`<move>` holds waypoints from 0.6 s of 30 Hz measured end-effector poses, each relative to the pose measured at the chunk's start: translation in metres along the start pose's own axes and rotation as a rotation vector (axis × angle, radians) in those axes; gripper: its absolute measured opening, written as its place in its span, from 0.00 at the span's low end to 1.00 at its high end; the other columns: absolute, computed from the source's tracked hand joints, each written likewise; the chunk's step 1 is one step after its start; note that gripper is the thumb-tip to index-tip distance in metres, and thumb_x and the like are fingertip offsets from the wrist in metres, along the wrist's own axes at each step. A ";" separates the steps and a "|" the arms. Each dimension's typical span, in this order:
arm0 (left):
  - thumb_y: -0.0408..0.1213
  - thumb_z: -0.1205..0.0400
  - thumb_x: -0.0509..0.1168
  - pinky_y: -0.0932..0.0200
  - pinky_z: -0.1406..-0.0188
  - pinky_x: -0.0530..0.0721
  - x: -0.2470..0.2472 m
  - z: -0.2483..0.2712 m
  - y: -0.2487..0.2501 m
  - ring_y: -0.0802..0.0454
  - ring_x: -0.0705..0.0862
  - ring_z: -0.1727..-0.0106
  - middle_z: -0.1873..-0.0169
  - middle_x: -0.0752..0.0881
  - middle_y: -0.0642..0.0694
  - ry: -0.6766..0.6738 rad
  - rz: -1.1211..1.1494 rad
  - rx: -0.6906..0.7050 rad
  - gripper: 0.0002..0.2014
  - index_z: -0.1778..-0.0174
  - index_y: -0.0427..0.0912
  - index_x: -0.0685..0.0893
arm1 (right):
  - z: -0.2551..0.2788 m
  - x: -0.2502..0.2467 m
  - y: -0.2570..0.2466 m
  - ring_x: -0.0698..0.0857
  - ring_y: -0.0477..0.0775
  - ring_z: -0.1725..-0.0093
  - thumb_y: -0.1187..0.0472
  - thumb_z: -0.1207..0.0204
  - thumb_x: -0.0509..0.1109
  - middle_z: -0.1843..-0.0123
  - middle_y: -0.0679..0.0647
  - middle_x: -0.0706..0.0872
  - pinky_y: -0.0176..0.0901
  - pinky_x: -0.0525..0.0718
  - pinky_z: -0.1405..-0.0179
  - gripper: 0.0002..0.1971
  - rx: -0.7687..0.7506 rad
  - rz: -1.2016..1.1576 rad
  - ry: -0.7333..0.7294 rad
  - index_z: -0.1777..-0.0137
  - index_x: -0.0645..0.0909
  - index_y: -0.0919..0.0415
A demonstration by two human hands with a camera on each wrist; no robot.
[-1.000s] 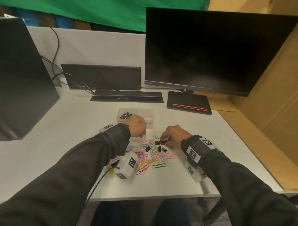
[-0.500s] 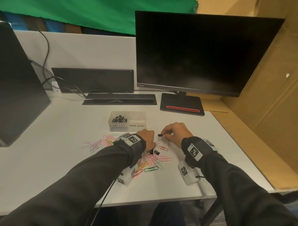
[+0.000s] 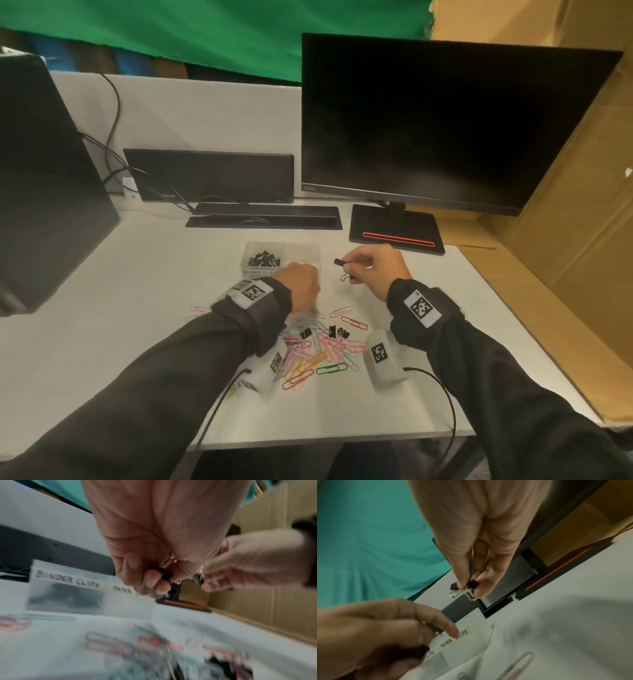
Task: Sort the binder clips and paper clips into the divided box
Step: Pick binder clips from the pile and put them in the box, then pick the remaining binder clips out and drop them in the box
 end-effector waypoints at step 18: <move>0.23 0.17 0.60 0.59 0.64 0.81 -0.074 -0.013 -0.117 0.40 0.80 0.49 0.53 0.80 0.36 0.077 0.517 -0.320 0.08 0.57 0.37 0.82 | -0.052 0.118 -0.092 0.85 0.60 0.40 0.62 0.19 0.67 0.38 0.60 0.86 0.43 0.79 0.40 0.12 -0.138 0.310 -0.182 0.40 0.87 0.62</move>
Point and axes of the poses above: each hand's wrist, its own z-axis away from the middle knuckle, its own x-axis out of the palm, y = z × x, the point moved 4 cm from there along -z, towards the middle knuckle
